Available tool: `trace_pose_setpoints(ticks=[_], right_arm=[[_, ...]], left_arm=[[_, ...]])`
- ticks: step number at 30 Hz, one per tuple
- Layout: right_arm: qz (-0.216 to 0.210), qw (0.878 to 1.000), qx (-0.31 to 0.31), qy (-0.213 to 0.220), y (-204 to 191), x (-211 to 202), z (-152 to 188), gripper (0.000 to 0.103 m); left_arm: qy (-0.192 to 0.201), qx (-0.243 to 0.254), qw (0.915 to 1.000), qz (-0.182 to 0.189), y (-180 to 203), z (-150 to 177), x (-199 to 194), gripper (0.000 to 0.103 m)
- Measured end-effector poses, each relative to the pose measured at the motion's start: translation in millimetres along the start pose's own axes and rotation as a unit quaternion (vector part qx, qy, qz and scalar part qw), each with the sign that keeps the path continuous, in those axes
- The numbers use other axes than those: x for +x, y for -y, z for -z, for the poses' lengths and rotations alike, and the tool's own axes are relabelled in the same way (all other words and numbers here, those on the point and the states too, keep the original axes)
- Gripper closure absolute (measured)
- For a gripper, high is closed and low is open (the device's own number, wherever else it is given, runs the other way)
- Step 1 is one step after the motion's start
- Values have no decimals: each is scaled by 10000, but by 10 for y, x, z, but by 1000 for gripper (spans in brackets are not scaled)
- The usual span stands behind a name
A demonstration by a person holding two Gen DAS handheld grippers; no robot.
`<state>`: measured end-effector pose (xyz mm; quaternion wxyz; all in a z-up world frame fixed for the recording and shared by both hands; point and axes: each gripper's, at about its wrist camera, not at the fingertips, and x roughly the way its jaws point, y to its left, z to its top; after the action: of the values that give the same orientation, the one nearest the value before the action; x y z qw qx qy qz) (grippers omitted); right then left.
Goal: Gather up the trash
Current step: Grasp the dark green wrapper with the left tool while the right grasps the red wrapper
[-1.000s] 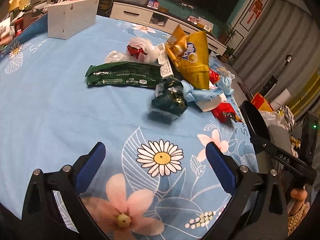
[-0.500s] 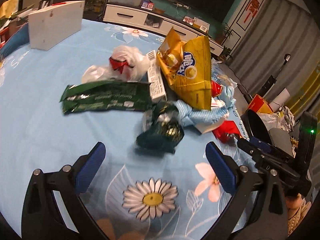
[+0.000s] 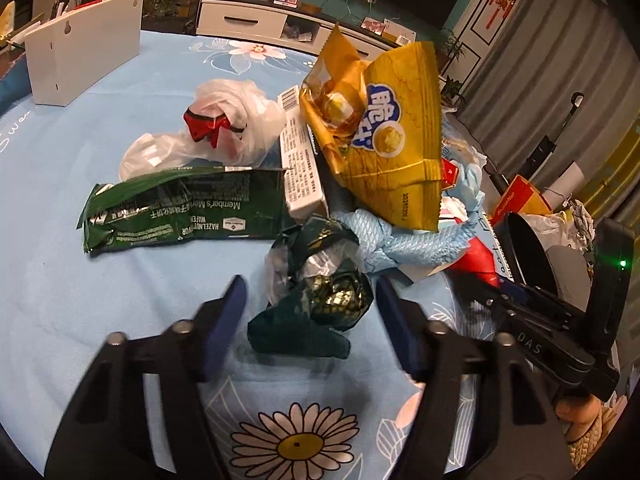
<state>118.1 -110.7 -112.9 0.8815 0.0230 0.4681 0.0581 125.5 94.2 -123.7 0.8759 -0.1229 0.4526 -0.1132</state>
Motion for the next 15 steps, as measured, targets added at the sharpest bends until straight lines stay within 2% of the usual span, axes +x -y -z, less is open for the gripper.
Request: trace_pose_setpoints(ticks=[1,4,15], right_arm=[[-2,10000,14,20,5,-11,5,83],[-28,9999,68,88,26,-62,22,88],[-178,9992,259,265,106,-436,200,88]], left_arm=[[-9,3,10000,0,-4,6,3,54],[5,38,10000,26,15,28,-15,59],[77,20,9997,210,57,184,-300,64]])
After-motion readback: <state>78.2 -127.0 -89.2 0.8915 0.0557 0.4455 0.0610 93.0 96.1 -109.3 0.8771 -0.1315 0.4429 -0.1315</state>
